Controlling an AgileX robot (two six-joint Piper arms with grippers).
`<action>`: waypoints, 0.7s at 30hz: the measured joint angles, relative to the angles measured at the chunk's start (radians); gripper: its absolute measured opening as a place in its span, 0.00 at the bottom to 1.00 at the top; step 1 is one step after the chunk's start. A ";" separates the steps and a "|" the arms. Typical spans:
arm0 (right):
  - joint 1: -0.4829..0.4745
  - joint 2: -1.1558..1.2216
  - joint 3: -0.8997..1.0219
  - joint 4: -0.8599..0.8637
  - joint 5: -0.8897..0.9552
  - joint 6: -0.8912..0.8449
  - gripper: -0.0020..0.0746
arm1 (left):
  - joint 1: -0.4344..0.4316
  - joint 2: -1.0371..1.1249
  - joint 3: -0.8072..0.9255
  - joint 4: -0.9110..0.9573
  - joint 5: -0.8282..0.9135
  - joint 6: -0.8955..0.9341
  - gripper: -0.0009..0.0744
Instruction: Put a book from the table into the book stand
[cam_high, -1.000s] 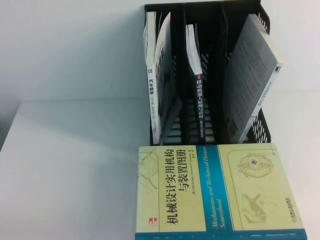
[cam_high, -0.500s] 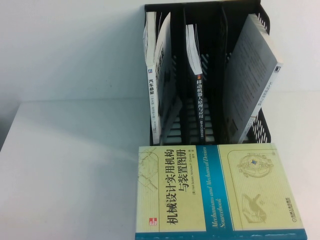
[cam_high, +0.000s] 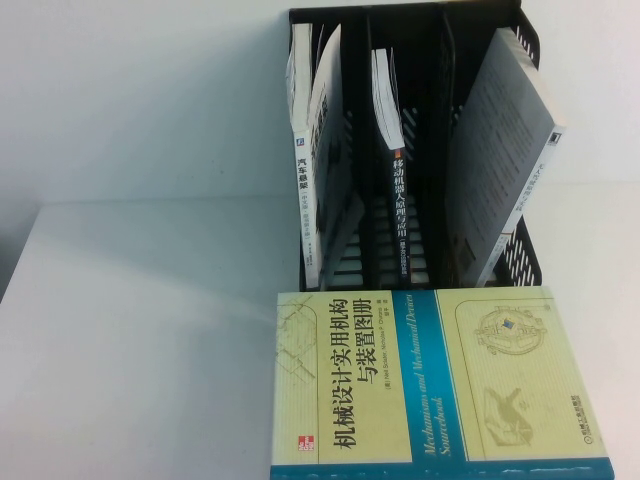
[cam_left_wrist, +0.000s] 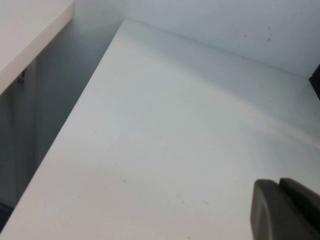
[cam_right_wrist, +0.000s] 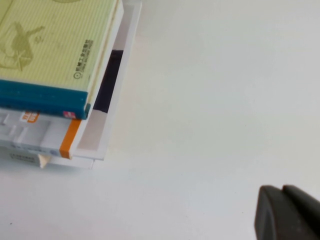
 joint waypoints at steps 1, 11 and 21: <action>0.000 0.000 0.000 0.000 0.000 0.000 0.02 | 0.000 0.000 0.000 0.000 0.000 0.000 0.01; -0.183 -0.049 0.008 -0.058 -0.040 -0.037 0.02 | 0.000 0.000 0.000 0.000 0.000 0.000 0.01; -0.305 -0.113 0.315 -0.078 -0.905 -0.010 0.02 | 0.000 0.000 0.000 0.000 0.000 0.000 0.01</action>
